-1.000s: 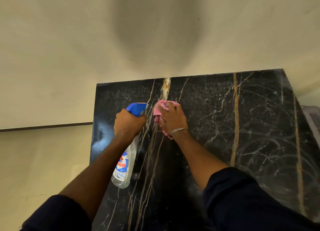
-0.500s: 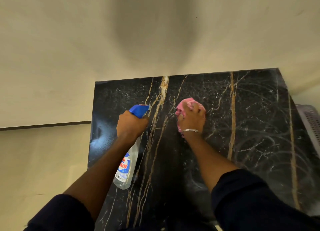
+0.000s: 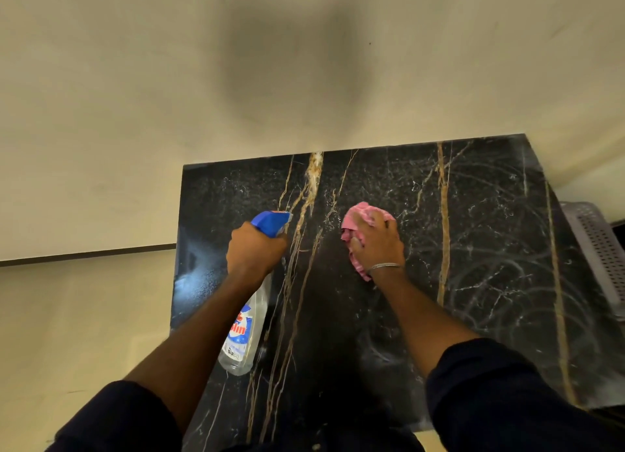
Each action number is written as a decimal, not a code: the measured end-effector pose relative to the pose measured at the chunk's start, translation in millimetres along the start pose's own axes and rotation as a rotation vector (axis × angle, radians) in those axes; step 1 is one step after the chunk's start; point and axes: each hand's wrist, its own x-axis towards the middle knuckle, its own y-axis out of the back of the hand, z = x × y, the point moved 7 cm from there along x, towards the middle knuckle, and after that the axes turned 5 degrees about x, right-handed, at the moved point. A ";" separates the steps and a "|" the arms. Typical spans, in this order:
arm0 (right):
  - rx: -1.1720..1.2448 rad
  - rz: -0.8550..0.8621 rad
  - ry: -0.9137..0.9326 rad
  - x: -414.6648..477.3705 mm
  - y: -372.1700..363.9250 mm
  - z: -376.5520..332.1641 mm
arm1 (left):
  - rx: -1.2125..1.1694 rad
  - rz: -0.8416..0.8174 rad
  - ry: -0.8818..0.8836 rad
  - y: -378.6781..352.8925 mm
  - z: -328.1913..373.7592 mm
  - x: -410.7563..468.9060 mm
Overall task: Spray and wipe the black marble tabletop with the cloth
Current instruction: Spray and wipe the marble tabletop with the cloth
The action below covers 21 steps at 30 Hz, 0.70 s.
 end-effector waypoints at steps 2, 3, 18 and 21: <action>-0.008 0.018 -0.078 -1.0 10.3 29.5 | 0.005 -0.003 -0.004 -0.9 0.4 -2.5; -0.008 0.036 -0.111 -0.2 12.5 40.5 | 0.008 -0.002 -0.004 -1.3 0.1 -3.5; -0.062 -0.107 0.116 -38.5 -50.6 -104.0 | 0.037 -0.001 0.031 -4.9 -1.4 -23.2; -0.060 -0.146 0.174 -32.7 -51.6 -90.8 | 0.033 -0.010 0.033 -4.7 -3.2 -23.7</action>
